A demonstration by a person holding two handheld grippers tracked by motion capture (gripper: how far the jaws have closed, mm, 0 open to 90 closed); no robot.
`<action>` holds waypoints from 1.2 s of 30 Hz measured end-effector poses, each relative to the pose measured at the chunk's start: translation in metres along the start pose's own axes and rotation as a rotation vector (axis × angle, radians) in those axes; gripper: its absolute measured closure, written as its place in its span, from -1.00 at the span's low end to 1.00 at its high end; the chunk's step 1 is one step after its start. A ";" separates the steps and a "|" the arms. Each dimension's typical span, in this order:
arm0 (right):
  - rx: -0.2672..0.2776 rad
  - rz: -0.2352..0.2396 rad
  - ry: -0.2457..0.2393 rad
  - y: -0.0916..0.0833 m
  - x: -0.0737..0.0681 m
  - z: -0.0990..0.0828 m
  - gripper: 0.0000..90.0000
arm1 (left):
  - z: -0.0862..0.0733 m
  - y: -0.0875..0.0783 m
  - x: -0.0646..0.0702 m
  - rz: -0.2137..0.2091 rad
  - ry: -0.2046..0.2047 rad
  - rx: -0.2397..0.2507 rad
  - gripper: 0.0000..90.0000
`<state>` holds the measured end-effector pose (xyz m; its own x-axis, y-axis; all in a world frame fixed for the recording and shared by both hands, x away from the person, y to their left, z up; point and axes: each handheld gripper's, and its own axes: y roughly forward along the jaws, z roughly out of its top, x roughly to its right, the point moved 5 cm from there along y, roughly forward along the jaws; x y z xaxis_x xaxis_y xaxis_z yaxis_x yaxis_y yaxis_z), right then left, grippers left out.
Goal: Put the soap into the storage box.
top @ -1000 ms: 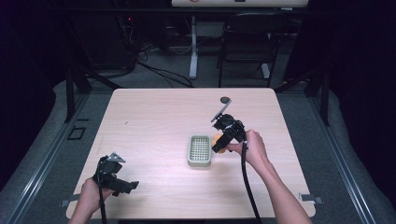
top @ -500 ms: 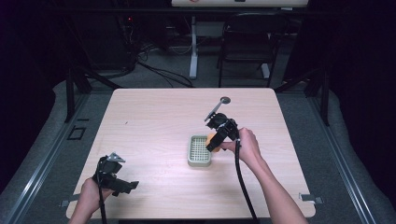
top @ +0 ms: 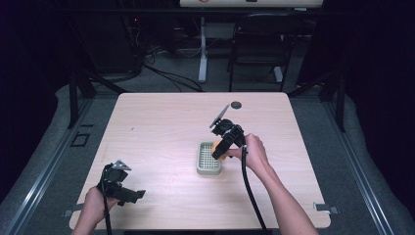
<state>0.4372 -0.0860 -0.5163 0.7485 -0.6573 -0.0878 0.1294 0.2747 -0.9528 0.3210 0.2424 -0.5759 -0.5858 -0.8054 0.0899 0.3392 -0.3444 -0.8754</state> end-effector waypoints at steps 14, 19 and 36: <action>-0.019 -0.002 -0.029 0.004 -0.006 0.015 -0.45 | 0.000 0.000 0.000 0.000 0.003 -0.002 -1.00; -0.031 -0.001 -0.032 0.008 -0.008 0.019 -0.45 | 0.000 0.000 0.000 0.001 0.002 -0.001 -1.00; -0.113 0.000 -0.027 0.037 -0.007 0.029 -0.45 | -0.001 0.000 0.000 -0.002 -0.006 0.002 -1.00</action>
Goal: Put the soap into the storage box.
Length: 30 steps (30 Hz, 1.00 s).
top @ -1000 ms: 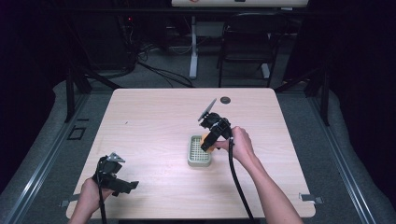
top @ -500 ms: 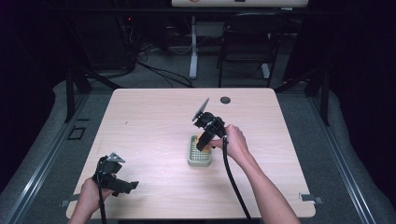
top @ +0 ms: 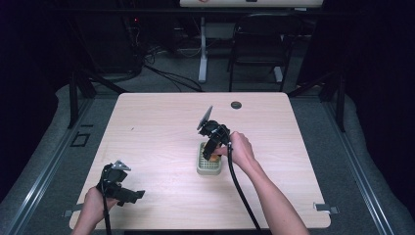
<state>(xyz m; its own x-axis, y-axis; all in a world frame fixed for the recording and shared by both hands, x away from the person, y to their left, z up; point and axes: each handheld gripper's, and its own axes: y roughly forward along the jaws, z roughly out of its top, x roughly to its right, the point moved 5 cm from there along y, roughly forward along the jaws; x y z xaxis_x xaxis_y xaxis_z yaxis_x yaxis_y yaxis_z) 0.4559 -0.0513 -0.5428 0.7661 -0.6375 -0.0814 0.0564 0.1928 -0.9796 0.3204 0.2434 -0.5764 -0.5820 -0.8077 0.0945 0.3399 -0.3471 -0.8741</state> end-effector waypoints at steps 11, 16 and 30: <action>-0.047 0.008 -0.006 0.013 0.001 0.003 -0.46 | 0.000 0.000 -0.001 0.001 0.003 -0.002 -1.00; -0.062 0.000 -0.010 0.018 0.001 0.003 -0.46 | -0.001 0.000 -0.001 -0.001 0.001 -0.002 -1.00; -0.029 -0.013 -0.003 0.024 0.000 0.010 -0.46 | -0.001 0.000 -0.001 0.001 0.000 -0.003 -1.00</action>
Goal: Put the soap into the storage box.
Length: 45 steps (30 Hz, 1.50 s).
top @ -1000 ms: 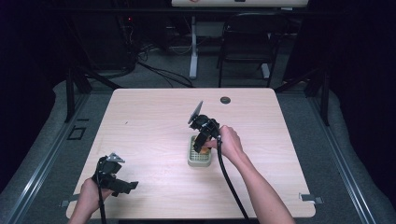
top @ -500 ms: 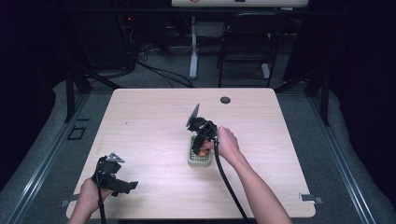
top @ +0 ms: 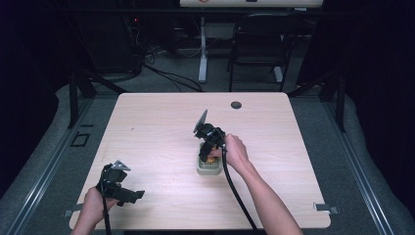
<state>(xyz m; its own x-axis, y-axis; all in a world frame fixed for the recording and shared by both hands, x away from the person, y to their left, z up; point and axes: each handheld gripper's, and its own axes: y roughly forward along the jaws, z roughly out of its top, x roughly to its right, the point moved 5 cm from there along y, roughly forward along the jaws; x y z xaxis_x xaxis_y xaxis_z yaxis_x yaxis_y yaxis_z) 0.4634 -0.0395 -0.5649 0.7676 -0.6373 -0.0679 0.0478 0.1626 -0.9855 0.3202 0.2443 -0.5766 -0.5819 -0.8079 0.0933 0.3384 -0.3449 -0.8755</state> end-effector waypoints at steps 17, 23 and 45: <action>0.013 -0.016 0.023 0.006 0.000 0.004 -0.46 | 0.000 0.000 0.000 -0.001 -0.001 0.000 -1.00; 0.009 -0.016 0.026 0.007 0.001 0.004 -0.46 | 0.000 0.000 0.000 -0.001 -0.002 0.001 -1.00; 0.022 -0.029 -0.003 -0.002 0.004 0.000 -0.68 | 0.000 -0.001 0.000 -0.002 0.002 -0.003 -1.00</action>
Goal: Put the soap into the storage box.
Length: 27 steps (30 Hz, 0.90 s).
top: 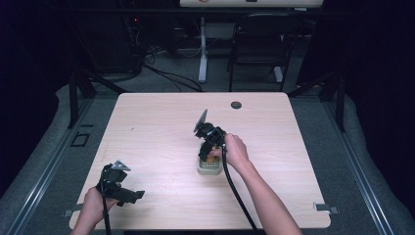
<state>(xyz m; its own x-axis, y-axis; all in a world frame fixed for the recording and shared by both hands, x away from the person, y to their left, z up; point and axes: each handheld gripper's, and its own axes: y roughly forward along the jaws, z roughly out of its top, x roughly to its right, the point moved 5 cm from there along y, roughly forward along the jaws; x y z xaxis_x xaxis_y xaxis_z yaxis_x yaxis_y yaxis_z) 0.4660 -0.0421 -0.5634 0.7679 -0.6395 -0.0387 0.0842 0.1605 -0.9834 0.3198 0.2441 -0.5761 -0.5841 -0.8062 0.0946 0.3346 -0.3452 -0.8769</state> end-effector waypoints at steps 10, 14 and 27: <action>0.089 0.026 -0.018 -0.032 -0.003 -0.013 -0.89 | 0.000 0.000 0.001 -0.001 -0.001 0.001 -1.00; 0.109 0.030 -0.035 -0.042 -0.005 -0.021 -0.95 | 0.000 0.000 0.001 -0.001 0.004 -0.002 -1.00; 0.166 0.008 -0.068 -0.068 -0.014 -0.052 -1.00 | 0.000 0.000 0.001 -0.001 0.004 -0.002 -1.00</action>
<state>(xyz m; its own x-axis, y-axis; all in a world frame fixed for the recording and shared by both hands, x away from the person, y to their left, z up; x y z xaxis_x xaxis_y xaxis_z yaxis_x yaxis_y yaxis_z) 0.4158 -0.0833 -0.5050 0.8099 -0.5860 -0.0283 0.1777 0.2910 -0.9401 0.3196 0.2429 -0.5762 -0.5876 -0.8037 0.0935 0.3321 -0.3449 -0.8779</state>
